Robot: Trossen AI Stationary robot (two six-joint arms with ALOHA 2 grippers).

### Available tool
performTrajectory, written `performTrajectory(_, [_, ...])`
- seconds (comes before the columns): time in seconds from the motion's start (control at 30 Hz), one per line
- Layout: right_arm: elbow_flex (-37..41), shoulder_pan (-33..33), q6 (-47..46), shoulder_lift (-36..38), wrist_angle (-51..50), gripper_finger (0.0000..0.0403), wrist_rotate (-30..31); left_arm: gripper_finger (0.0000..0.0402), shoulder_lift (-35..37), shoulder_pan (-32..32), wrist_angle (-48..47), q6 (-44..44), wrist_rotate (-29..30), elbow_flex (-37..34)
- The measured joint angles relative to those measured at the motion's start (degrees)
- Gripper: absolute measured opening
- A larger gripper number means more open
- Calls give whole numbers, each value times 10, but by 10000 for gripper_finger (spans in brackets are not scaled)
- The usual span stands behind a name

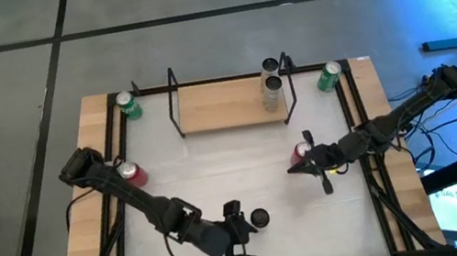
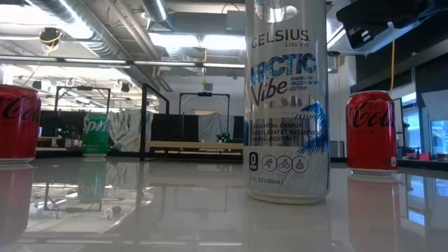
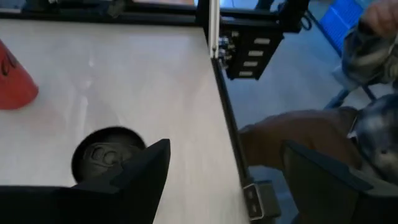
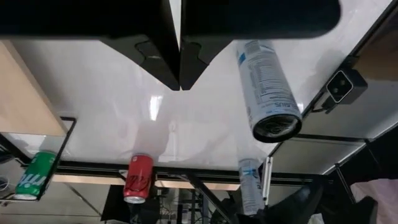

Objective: Place canned beverage on shelf
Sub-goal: Put the right white and blue soda can on the shelf

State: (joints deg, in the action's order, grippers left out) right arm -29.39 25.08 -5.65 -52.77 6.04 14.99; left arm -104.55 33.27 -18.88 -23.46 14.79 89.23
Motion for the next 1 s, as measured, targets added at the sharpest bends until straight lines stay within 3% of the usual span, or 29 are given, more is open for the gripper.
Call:
performTrajectory(0.37, [0, 0, -1, 0, 2, 5, 50, 293, 0, -11, 10, 15, 126, 0])
performTrajectory(0.73, [0, 0, 14, 0, 3, 5, 51, 293, -32, -60, -7, 24, 78, 0])
performTrajectory(1.0, [0, 0, 16, 0, 3, 5, 51, 293, -37, -63, -48, 3, 50, 0])
